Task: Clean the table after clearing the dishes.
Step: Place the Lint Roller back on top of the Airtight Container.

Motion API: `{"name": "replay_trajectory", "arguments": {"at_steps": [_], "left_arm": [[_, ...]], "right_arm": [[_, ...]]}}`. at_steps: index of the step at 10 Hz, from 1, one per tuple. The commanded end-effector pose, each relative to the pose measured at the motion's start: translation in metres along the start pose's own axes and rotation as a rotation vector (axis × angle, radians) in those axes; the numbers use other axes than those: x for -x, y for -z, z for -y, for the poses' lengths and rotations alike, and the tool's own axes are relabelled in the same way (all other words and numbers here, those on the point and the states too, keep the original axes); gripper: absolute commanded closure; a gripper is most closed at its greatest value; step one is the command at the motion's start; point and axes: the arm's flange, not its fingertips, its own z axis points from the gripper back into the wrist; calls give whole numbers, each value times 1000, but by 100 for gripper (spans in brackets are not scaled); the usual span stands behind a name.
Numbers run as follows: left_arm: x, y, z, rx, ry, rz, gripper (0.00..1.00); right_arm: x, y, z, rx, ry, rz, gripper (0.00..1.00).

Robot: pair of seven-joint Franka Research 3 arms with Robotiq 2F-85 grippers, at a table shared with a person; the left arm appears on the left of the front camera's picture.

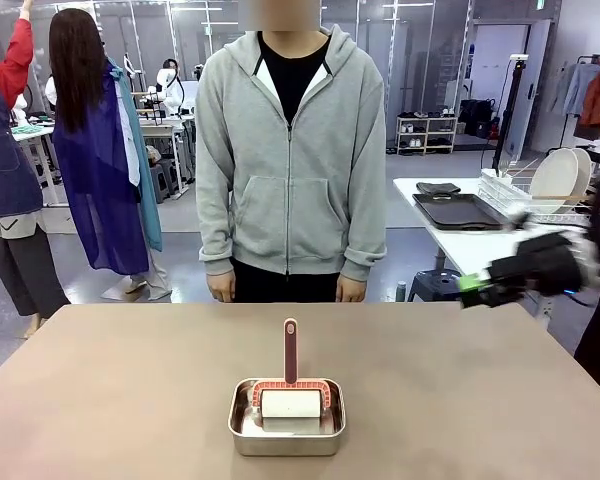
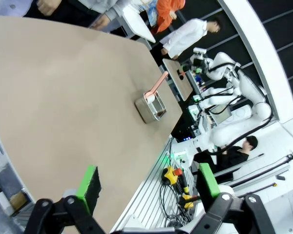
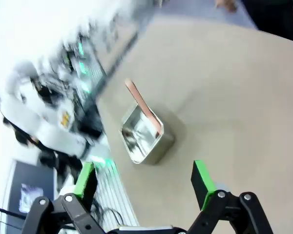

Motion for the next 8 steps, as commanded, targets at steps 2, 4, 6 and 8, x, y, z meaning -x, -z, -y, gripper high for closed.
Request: {"name": "replay_trajectory", "arguments": {"at_steps": [2,4,6,8], "left_arm": [[5,0,6,-5,-5,5,0],[5,0,6,-5,-5,5,0],[5,0,6,-5,-5,5,0],[5,0,6,-5,-5,5,0]], "right_arm": [[62,-95,-5,-28,75,267,2],[106,-146,-10,13,86,250,2],[117,-174,-20,93,82,225,2],[116,-188,-29,178,162,209,2]]}}
